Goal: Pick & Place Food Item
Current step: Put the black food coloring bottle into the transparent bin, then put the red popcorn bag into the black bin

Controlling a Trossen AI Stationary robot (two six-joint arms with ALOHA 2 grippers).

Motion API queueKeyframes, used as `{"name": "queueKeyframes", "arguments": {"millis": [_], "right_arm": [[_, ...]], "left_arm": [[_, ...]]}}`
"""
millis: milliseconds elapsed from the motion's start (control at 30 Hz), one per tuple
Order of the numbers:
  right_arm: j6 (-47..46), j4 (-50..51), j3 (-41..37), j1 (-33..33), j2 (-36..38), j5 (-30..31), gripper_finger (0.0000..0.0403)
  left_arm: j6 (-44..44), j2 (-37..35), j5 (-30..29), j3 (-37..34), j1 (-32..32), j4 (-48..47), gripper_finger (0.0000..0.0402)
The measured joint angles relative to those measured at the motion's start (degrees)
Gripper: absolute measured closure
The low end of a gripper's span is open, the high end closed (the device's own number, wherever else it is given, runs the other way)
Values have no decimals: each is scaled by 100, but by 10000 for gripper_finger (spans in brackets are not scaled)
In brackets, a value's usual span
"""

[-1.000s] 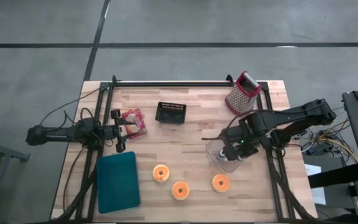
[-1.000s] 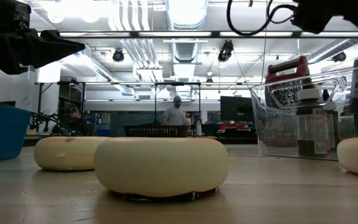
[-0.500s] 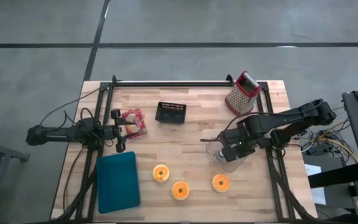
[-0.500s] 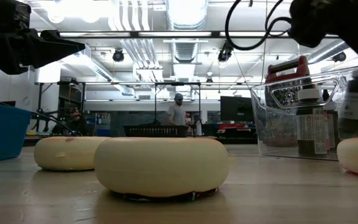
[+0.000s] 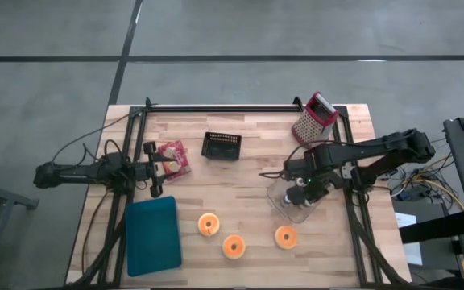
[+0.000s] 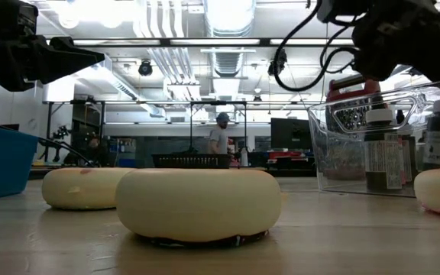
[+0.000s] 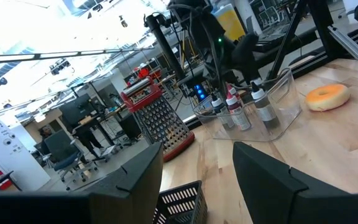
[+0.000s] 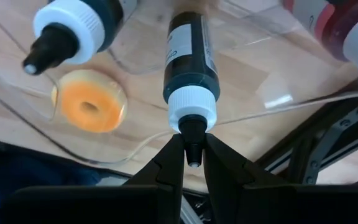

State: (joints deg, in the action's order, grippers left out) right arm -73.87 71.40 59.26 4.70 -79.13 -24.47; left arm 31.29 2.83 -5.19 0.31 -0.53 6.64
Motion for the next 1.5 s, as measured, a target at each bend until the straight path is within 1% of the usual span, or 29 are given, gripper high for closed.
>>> {"name": "queueKeyframes", "arguments": {"millis": [333, 867, 1267, 1500], "right_arm": [[96, -147, -205, -80, 0, -155, 353], [-96, -138, -205, -134, 0, -113, 350], [-115, -140, -207, -154, 0, -85, 265], [-115, -145, -207, -152, 0, -71, 237]], "left_arm": [[0, 0, 0, 0, 1, 0, 202], [0, 0, 1, 0, 1, 0, 202], [0, 0, 0, -2, 1, 2, 202], [0, 0, 0, -1, 1, 1, 202]]}}
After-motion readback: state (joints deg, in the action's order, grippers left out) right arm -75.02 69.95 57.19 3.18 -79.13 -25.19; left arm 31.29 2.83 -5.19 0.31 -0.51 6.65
